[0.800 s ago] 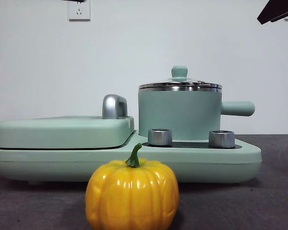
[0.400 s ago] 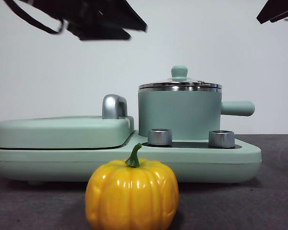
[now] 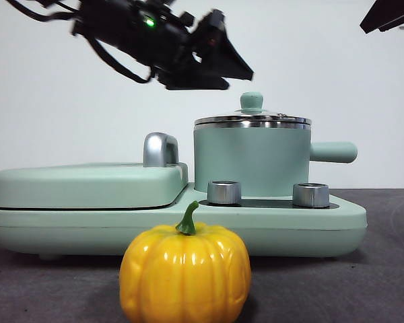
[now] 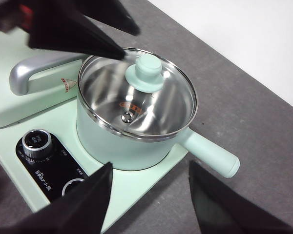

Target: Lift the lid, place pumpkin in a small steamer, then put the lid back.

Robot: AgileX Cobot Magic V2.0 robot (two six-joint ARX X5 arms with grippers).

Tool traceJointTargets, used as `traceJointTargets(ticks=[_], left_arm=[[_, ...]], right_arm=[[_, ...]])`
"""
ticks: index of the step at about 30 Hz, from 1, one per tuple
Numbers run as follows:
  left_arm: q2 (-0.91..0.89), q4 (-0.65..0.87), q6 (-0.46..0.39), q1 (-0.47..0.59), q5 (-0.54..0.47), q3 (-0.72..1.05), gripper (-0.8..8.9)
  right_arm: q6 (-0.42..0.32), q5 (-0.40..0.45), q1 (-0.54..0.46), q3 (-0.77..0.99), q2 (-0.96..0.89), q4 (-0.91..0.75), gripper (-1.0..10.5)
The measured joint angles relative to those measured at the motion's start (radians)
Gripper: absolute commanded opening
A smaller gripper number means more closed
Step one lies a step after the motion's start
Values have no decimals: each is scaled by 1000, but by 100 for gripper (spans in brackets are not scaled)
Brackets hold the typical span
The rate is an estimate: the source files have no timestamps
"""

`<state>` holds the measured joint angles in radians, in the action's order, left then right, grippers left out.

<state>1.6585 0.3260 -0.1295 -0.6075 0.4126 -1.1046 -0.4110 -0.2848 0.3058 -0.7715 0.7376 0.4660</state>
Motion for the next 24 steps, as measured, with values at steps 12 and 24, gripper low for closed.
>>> traceJointTargets(ticks=[12, 24], left_arm=[[144, -9, 11, -15, -3, -131, 308], [162, -39, 14, -17, -24, -131, 95]], right_arm=[[0, 0, 0, 0, 0, 0, 249], [0, 0, 0, 0, 0, 0, 249]])
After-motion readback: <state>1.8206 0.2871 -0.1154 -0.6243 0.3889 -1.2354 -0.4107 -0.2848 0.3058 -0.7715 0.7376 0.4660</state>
